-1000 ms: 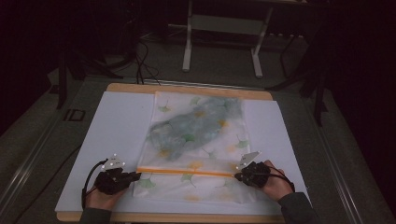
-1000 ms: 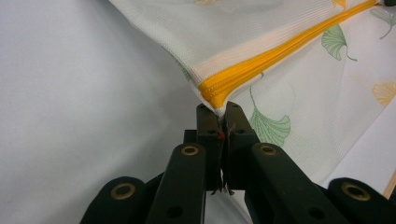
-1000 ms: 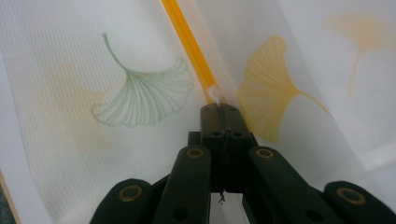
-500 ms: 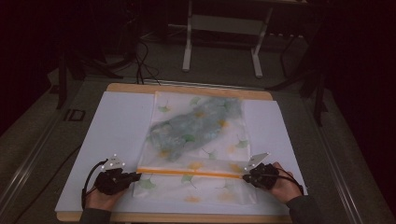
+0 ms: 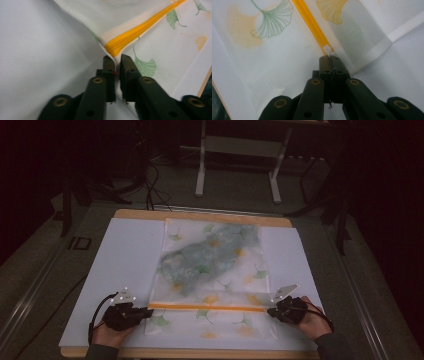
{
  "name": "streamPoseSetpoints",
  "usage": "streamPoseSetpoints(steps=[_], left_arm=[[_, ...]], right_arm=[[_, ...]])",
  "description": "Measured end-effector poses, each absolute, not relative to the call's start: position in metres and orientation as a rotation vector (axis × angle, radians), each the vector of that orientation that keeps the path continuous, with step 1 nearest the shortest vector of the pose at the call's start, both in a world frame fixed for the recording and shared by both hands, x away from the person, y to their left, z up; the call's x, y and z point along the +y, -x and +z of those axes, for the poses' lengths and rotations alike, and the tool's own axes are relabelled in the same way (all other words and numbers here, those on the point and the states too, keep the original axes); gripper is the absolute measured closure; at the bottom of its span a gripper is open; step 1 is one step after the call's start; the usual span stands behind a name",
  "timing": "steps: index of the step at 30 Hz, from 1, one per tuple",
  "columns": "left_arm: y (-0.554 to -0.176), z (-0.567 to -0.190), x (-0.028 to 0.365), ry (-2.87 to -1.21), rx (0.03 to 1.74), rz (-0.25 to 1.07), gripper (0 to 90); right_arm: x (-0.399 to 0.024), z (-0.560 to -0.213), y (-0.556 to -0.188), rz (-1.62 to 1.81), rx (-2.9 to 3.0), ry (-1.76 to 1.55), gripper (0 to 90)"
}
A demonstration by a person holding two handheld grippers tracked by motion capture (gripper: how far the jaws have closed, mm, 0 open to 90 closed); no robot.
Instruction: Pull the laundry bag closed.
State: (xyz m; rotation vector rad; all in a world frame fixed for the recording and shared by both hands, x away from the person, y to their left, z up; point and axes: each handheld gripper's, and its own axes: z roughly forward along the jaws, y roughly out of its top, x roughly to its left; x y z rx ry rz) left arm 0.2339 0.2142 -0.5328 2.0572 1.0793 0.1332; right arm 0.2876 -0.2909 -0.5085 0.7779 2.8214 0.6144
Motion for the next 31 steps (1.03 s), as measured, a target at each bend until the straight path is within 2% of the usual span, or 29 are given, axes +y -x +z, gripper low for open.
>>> streamPoseSetpoints(steps=[3, 4, 5, 6, 7, 18, 26, 31], left_arm=[[-0.232, -0.531, 0.221, -2.019, 1.080, 0.139, 76.3], [-0.232, -0.531, 0.221, -2.019, 1.080, 0.139, 75.2], [-0.231, -0.530, 0.224, -2.001, 1.084, 0.149, 74.1], [-0.231, -0.530, 0.224, -2.001, 1.084, 0.149, 73.3], [-0.231, -0.529, 0.226, -1.990, 1.093, 0.158, 73.1], [-0.236, -0.531, 0.232, -1.961, 1.154, 0.274, 67.2], [-0.240, -0.535, 0.234, -1.942, 1.255, 0.459, 59.0], [-0.244, -0.536, 0.235, -1.902, 1.350, 0.556, 53.4]], right_arm=[[-0.293, -0.510, -0.287, 0.684, 2.820, -0.813, 80.7], [-0.293, -0.510, -0.287, 0.684, 2.820, -0.813, 80.7], [-0.294, -0.511, -0.287, 0.726, 2.806, -0.826, 75.8], [-0.294, -0.511, -0.287, 0.726, 2.806, -0.826, 75.8], [-0.297, -0.509, -0.288, 0.778, 2.775, -0.855, 69.3], [-0.307, -0.513, -0.297, 0.961, 2.590, -1.048, 58.1], [-0.319, -0.521, -0.297, 0.996, 2.385, -1.212, 51.7], [-0.332, -0.533, -0.291, 1.064, 2.228, -1.324, 42.2]])
